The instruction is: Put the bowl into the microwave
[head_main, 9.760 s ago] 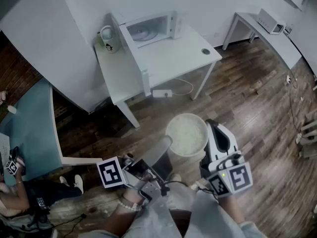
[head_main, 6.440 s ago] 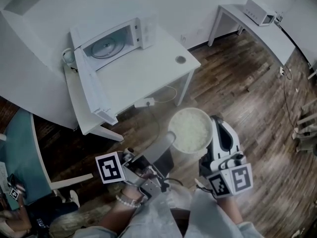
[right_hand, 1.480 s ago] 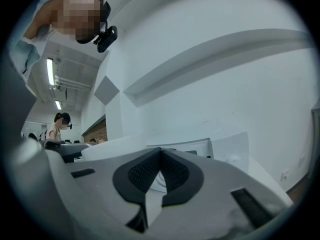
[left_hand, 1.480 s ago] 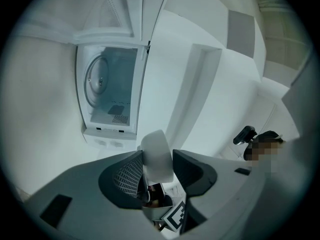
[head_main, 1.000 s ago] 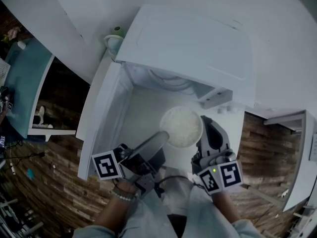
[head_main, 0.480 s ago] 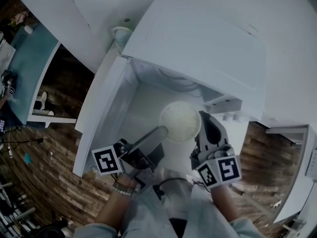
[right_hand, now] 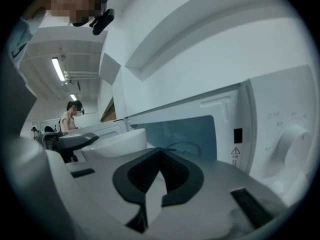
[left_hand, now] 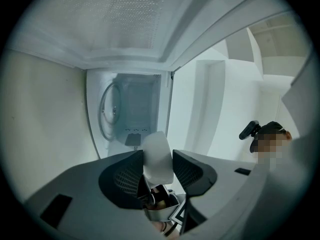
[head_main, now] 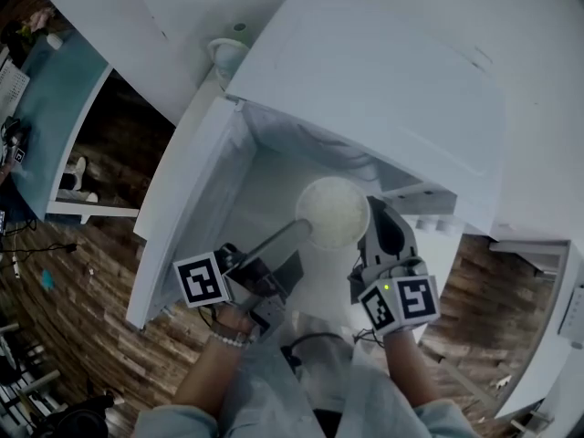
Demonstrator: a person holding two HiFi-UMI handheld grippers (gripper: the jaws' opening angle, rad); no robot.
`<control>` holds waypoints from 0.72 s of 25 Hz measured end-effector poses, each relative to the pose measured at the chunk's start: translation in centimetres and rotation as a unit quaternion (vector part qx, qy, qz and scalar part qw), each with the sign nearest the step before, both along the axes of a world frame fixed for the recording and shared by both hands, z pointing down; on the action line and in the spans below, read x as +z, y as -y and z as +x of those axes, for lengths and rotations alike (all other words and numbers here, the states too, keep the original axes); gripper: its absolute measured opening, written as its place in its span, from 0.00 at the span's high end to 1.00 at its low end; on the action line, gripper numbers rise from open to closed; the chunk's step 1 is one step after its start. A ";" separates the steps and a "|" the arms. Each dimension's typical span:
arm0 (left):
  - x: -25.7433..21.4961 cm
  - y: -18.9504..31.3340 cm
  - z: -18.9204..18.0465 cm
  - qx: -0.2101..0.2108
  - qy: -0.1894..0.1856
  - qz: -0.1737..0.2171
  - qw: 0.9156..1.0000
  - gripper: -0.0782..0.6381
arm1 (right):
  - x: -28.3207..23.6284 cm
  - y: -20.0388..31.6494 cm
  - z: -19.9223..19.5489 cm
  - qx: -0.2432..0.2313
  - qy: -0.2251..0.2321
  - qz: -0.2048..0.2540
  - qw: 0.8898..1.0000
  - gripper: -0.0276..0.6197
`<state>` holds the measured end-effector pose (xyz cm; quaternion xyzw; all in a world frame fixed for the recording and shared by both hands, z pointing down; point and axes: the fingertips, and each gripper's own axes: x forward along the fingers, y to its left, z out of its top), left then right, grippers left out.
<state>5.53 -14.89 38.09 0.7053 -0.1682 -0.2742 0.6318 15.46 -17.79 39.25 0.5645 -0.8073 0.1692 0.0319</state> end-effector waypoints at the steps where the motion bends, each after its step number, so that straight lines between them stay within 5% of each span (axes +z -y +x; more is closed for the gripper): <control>1: 0.3 0.2 0.1 0.000 0.002 -0.001 1.000 0.64 | 0.3 0.2 0.1 0.001 -0.001 -0.002 1.000 0.95; 18: 3.8 4.0 0.8 -0.028 0.006 -0.007 1.000 0.64 | 4.2 3.7 0.9 0.011 -0.032 -0.034 0.999 0.95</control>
